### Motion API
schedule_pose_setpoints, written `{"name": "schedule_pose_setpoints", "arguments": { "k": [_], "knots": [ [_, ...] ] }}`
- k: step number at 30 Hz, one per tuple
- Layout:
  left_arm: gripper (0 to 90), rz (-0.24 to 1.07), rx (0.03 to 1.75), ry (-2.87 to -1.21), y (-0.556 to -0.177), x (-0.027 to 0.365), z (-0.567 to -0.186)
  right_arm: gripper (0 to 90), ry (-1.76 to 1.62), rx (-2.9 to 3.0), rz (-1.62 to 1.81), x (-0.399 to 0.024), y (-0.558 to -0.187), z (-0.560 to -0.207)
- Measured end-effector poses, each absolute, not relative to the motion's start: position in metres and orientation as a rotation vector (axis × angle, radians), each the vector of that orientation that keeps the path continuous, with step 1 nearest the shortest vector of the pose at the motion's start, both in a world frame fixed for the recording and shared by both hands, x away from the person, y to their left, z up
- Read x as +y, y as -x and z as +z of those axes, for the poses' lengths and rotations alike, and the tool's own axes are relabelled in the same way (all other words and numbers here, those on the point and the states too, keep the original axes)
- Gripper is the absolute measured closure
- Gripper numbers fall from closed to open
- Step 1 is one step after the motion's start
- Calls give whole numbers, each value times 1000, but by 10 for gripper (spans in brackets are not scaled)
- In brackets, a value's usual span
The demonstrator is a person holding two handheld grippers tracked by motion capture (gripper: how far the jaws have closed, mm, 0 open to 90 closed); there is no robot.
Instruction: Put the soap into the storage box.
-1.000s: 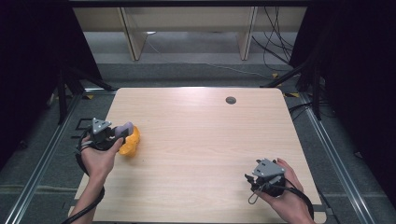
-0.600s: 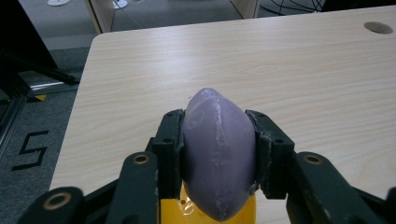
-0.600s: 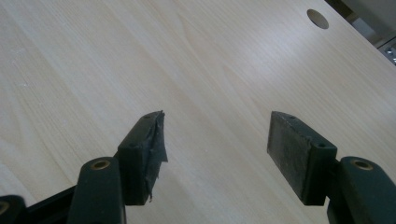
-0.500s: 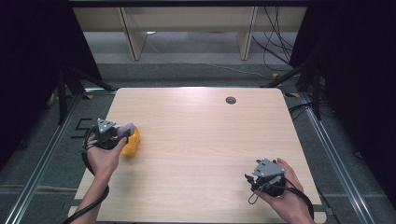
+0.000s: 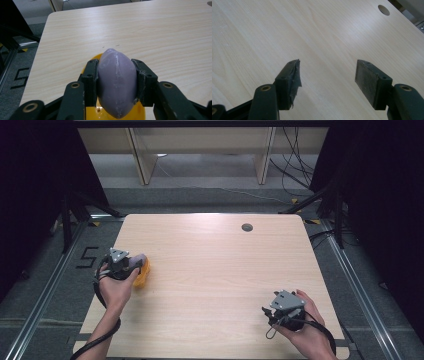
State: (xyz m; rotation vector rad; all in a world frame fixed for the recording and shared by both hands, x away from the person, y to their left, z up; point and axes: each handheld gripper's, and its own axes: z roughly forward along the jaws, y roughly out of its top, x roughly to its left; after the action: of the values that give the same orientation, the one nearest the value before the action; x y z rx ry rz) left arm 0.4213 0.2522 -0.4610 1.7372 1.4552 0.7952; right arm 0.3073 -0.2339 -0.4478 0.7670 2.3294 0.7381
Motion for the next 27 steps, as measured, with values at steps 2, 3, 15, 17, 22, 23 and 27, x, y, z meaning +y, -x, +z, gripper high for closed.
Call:
{"name": "schedule_pose_setpoints", "arguments": {
  "k": [2, 3, 15, 17, 22, 23, 27],
  "knots": [
    [585, 796, 1460, -1727, -422, 252, -464, 374, -771, 2328, 739, -234, -307, -448],
    [584, 793, 1460, -1728, -422, 252, -465, 374, -778, 2328, 737, -234, -307, -448],
    [582, 734, 1494, -1827, -413, 253, -469, 369, -773, 2332, 736, -234, -307, -448],
    [582, 728, 1506, -1837, -411, 253, -471, 368, -776, 2334, 736, -234, -307, -449],
    [581, 696, 1498, -1915, -410, 254, -476, 367, -774, 2340, 729, -235, -307, -449],
    [581, 687, 1498, -1922, -410, 254, -478, 367, -774, 2342, 728, -235, -307, -449],
    [572, 680, 1488, -1916, -409, 256, -476, 365, -775, 2344, 729, -235, -307, -449]
  ]
}}
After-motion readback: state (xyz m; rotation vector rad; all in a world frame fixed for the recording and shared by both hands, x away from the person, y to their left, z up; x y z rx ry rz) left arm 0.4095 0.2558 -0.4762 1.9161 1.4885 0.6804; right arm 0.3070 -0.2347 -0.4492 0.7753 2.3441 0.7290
